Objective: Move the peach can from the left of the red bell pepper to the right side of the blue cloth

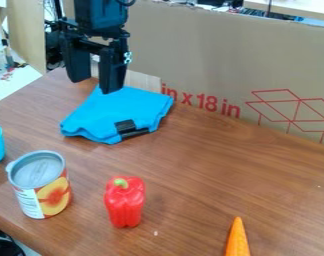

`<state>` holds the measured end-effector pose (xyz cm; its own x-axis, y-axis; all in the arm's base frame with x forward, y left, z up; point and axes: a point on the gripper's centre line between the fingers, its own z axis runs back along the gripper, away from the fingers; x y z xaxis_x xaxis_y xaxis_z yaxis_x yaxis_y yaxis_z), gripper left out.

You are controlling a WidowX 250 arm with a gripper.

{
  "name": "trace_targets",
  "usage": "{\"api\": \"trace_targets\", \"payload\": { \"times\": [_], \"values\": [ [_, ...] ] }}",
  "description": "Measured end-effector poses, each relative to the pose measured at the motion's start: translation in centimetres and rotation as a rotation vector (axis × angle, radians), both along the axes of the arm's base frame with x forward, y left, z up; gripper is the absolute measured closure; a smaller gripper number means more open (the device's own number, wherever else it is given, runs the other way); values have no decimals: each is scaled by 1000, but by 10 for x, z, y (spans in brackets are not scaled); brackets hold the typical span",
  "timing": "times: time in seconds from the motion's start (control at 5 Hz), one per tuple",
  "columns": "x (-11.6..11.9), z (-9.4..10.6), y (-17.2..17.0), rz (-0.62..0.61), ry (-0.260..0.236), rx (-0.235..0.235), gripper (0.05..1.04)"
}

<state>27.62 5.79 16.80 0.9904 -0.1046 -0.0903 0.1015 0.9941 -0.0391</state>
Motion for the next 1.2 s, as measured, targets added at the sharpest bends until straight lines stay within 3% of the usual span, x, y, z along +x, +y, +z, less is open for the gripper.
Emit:
{"api": "trace_targets", "payload": {
  "times": [0.2, 0.4, 0.6, 0.8, 1.0, 1.2],
  "values": [
    [-2, -9, -1, -3, 34, -8, 81],
    [-26, -20, 10, -139, 78, -29, 81],
    [-49, -12, 25, -160, 111, 19, 81],
    [-77, -15, 40, -70, 204, 111, 81],
    [-95, -27, 43, -15, 329, 128, 81],
    [-114, -40, 39, 18, 414, 122, 81]
  ]
}}
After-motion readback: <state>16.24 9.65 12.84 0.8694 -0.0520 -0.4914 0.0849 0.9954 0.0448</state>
